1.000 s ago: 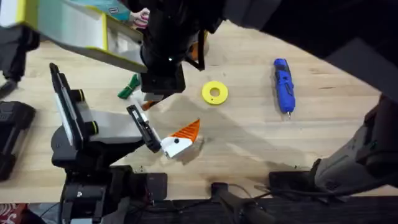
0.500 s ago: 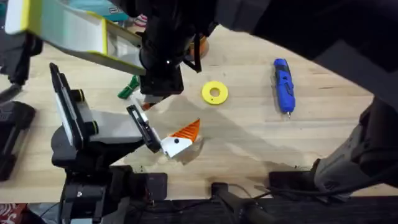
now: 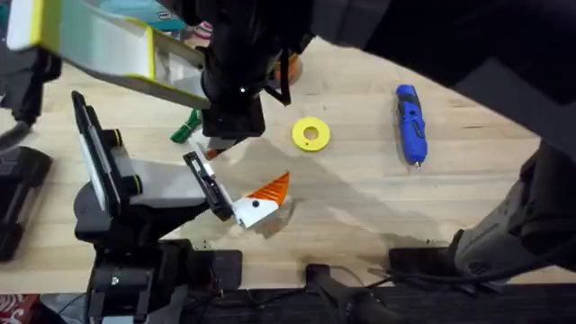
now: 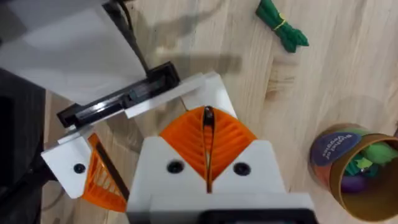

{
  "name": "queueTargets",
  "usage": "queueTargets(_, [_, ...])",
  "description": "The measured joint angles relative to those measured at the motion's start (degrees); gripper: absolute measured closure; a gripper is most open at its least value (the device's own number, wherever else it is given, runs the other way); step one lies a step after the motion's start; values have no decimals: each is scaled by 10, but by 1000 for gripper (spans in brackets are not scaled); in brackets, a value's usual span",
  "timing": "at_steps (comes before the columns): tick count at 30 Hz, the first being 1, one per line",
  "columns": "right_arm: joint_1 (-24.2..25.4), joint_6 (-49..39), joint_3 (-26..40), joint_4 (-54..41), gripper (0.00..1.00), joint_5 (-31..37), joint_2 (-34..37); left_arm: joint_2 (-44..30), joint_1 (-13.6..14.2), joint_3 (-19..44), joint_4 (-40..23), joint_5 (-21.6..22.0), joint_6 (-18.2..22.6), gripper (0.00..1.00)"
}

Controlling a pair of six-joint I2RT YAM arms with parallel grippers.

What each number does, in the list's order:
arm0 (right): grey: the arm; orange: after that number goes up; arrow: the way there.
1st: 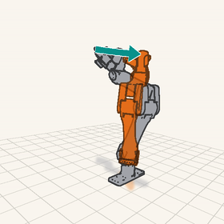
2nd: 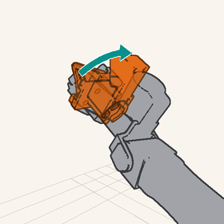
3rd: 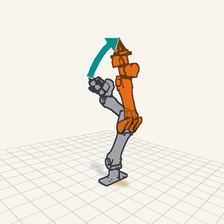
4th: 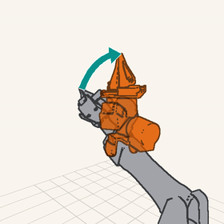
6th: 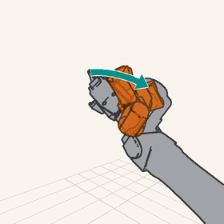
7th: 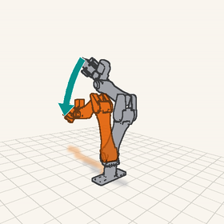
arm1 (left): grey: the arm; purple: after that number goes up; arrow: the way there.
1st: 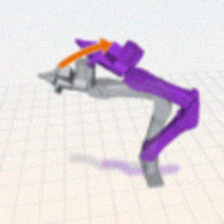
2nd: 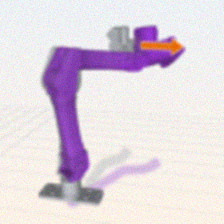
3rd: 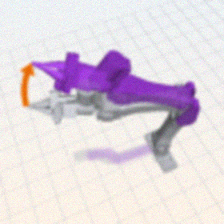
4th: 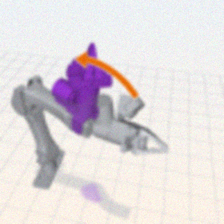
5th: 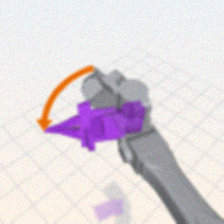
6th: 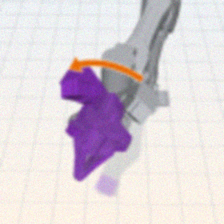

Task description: Pick up the gripper from the table and insert it into the empty holder that is missing its gripper. Then pick up a screw, insert it into the mounting hole, and use the screwdriver to tighten it. Finally, clean up the table by picking up the vegetable and placing it into the bucket.

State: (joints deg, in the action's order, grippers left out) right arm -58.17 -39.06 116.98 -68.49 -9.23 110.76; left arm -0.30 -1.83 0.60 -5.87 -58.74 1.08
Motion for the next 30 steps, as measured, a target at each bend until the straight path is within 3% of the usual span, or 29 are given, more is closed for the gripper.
queueTargets(28, [-1, 0, -20, 11, 996, 2, 0, 0, 0, 0, 0, 0, -1, 16])
queueTargets(30, [-1, 1, -20, 11, 938, 2, 0, 0, 0, 0, 0, 0, -1, 15])
